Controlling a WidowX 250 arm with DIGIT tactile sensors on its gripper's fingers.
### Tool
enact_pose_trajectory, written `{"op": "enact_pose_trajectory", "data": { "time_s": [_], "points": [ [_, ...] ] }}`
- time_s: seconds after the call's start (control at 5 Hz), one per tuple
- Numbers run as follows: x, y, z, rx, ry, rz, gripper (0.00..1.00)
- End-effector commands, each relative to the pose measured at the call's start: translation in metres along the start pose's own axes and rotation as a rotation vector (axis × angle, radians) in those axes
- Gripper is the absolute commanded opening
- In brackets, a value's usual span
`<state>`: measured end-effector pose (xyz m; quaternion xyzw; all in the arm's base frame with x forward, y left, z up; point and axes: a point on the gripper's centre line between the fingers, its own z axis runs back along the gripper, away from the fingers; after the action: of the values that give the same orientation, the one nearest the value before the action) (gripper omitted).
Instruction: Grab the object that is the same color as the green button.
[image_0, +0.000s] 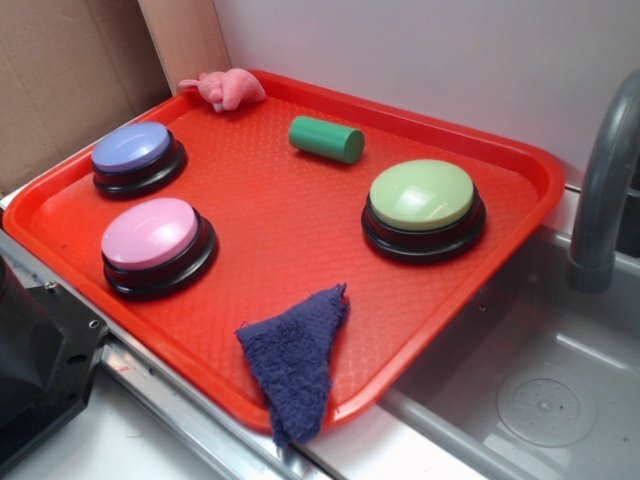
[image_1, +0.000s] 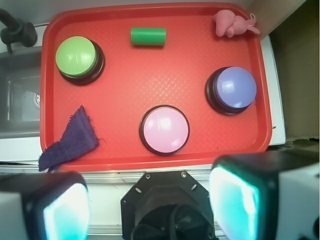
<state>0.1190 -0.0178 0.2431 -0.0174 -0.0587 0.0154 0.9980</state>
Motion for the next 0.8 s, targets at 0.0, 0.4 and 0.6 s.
{"op": "enact_pose_trajectory", "data": {
  "time_s": [0.0,0.4,0.6],
  "points": [
    [0.0,0.0,0.0,0.0,0.0,0.0,1.0],
    [0.059,0.025,-0.031,0.249,-0.118,-0.438,1.0],
    [0.095,0.026,-0.048,0.322,-0.236,-0.686,1.0]
  ]
}}
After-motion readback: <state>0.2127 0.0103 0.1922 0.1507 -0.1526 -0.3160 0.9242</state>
